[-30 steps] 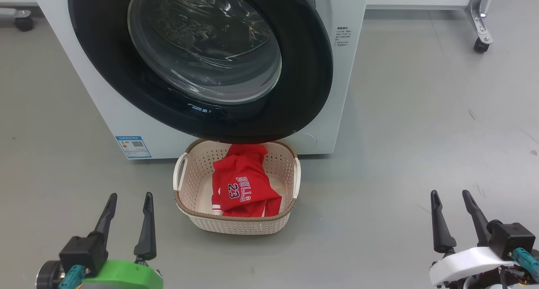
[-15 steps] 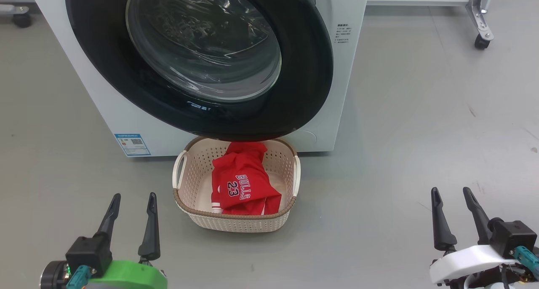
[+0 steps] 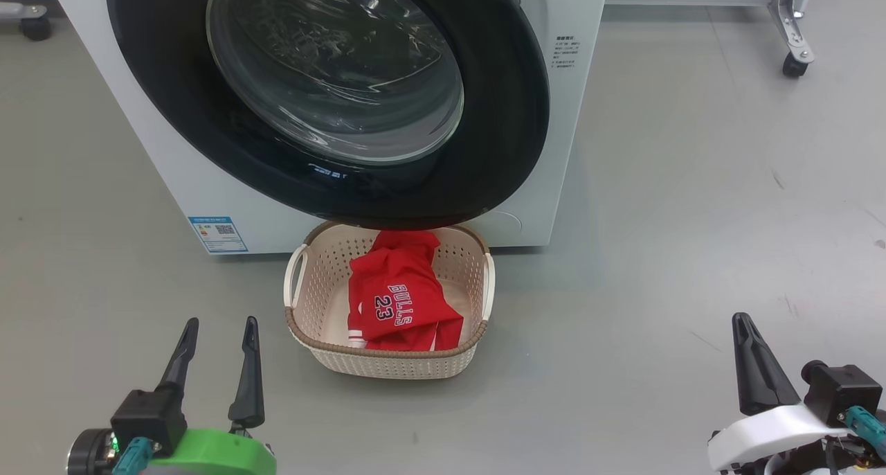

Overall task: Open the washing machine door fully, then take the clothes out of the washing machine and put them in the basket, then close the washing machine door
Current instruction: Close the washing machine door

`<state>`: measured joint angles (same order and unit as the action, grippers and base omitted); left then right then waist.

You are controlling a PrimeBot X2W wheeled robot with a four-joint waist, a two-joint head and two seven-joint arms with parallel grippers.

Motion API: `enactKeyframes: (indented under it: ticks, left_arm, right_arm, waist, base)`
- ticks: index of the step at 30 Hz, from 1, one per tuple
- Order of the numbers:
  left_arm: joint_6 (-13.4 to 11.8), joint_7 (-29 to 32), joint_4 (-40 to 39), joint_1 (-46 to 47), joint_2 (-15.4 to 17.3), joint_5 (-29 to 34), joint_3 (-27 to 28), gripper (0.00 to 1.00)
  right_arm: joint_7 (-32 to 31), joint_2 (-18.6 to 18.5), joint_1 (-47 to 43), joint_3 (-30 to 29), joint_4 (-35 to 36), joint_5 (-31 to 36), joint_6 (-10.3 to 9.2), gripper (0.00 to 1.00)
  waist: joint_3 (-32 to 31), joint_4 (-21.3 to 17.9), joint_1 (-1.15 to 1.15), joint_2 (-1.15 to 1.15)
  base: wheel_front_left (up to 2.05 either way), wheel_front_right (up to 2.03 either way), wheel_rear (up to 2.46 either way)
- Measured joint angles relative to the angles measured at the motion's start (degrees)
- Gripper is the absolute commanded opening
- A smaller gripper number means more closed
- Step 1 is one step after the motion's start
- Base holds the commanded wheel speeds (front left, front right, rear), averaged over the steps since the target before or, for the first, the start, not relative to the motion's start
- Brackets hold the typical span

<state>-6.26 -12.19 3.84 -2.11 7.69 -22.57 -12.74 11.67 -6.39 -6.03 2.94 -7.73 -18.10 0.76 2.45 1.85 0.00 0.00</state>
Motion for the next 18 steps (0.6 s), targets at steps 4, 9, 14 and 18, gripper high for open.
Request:
enactKeyframes:
  ticks: [4, 9, 14, 18]
  left_arm:
    - [0.0, 0.0, 0.0, 0.0, 0.0, 0.5, 0.0, 1.0]
    - [0.0, 0.0, 0.0, 0.0, 0.0, 1.0, 0.0, 1.0]
    - [-0.1, 0.0, -0.4, 0.1, -0.2, 1.5, -0.4, 1.0]
    - [-0.1, 0.0, -0.8, 0.4, -0.6, 2.1, -0.6, 1.0]
  right_arm:
    - [-0.1, -0.4, 0.0, 0.0, 0.1, 0.0, 0.01, 0.0]
    - [-0.3, -0.9, 0.0, -0.2, 0.2, 0.0, 0.09, 0.0]
    - [-0.7, -1.8, 0.6, -0.5, 0.5, 0.0, 0.11, 0.0]
    - [-0.8, -2.8, 2.6, -0.5, 0.7, 0.1, 0.3, 0.0]
  waist:
    - [0.2, 0.1, 0.0, 0.0]
    - [0.5, 0.4, 0.0, 0.0]
    - [1.3, 1.0, 0.0, 0.0]
    - [2.3, 1.7, 0.0, 0.0]
  base:
    - [0.0, 0.0, 0.0]
    - [0.0, 0.0, 0.0]
    - [0.0, 0.0, 0.0]
    - [0.0, 0.0, 0.0]
